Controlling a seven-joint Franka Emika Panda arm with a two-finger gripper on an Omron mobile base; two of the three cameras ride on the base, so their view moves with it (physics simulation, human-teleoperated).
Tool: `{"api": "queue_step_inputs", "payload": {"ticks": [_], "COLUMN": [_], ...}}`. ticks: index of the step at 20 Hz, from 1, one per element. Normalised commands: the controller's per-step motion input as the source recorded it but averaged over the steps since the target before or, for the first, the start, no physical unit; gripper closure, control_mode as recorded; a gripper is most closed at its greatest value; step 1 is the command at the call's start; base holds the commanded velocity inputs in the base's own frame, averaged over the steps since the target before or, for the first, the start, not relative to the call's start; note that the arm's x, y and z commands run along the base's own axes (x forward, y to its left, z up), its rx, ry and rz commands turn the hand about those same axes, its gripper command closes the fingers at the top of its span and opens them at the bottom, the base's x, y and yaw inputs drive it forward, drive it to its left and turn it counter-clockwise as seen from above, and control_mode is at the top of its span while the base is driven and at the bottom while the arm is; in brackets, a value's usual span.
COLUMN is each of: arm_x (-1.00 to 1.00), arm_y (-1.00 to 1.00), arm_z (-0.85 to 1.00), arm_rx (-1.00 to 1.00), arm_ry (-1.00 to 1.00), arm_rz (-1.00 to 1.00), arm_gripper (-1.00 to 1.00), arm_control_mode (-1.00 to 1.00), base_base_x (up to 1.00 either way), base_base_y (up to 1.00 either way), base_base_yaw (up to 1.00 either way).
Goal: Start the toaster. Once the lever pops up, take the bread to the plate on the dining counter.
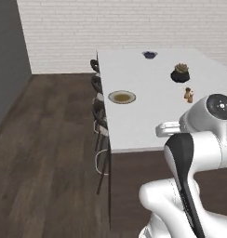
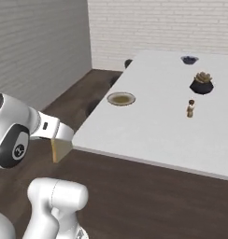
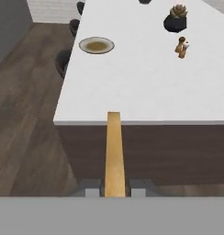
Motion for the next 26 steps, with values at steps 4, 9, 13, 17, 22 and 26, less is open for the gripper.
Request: {"api": "queue_step_inputs", "payload": {"ticks": [4,9,13,17,22,26], "arm_x": [0.00,0.00,0.00,0.00,0.00,0.00], "arm_y": [0.00,0.00,0.00,0.00,0.00,0.00], "arm_z": [0.00,0.00,0.00,0.00,0.00,0.00], "arm_rx": [0.00,0.00,0.00,0.00,0.00,0.00], "arm_ry": [0.00,0.00,0.00,0.00,0.00,0.00], "arm_rz": [0.00,0.00,0.00,0.00,0.00,0.00], "arm_gripper": [1.00,1.00,1.00,1.00,1.00,1.00], "arm_control_mode": [1.00,1.00,1.00,1.00,1.00,1.00], "base_base_x": [0.15,0.06,0.21,0.38,0.65,0.81], "base_base_y": [1.00,1.00,1.00,1.00,1.00,0.96], "base_base_yaw": [-0.20,-0.33,-0.43,-0.45,-0.48,-0.55]}}
